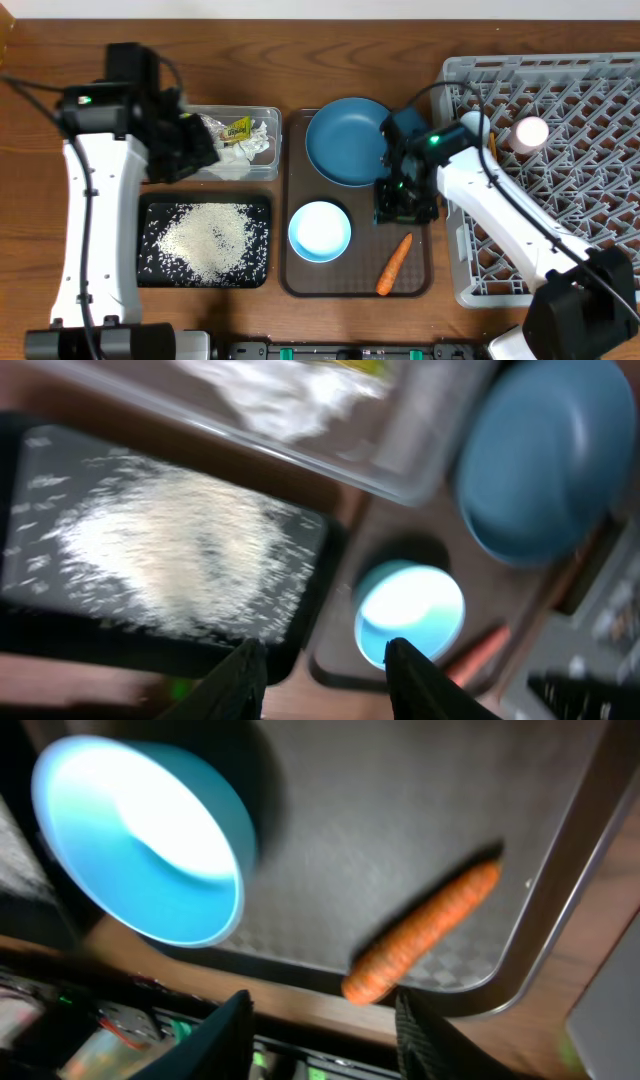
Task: Sort waste into correct bins and load items into the dishwasher rack
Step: 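Release the chopsticks and raise the right gripper from the rack, then reach the left gripper to the carrot and grasp it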
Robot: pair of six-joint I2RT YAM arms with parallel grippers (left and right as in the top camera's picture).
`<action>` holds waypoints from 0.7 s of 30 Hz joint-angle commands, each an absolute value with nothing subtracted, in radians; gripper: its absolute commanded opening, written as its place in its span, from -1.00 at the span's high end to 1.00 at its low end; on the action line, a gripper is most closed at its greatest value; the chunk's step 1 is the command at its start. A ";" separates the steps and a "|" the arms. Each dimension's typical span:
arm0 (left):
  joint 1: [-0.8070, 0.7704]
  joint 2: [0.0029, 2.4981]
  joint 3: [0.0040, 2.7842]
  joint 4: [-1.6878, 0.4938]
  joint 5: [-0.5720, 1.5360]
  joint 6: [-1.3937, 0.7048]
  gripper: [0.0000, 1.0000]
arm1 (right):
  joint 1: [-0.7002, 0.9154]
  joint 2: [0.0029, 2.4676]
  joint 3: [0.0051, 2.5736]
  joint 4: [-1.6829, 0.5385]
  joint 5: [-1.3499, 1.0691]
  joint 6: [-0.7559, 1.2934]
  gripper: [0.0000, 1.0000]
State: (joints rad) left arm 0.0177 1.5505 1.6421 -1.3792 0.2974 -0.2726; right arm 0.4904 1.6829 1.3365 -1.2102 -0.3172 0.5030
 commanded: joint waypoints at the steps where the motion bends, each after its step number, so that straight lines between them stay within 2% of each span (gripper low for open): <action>1: -0.105 1.554 1.633 -1.378 0.350 -0.214 0.16 | 0.423 1.673 1.473 -1.237 -0.307 0.466 -0.05; 6: -0.314 1.554 1.633 -1.370 0.295 -0.277 0.16 | 0.280 1.673 1.713 -1.371 -0.265 0.346 -0.31; 7: -0.353 1.554 1.633 -1.367 0.277 -0.300 0.15 | 0.244 1.673 1.758 -1.400 -0.239 0.329 -0.41; 9: -0.435 1.554 1.633 -1.362 0.238 -0.347 0.14 | 0.175 1.673 1.825 -1.446 -0.183 0.316 -0.79; 11: -0.510 1.555 1.633 -1.356 0.204 -0.379 0.13 | 0.104 1.673 1.863 -1.468 -0.141 0.316 -0.98; 19: -0.780 1.573 1.585 -1.263 0.073 -0.526 0.11 | -0.116 1.674 1.869 -1.470 -0.134 0.316 -0.99; 21: -0.832 1.575 1.536 -1.200 0.073 -0.562 0.03 | -0.146 1.674 1.869 -1.470 -0.134 0.316 -0.99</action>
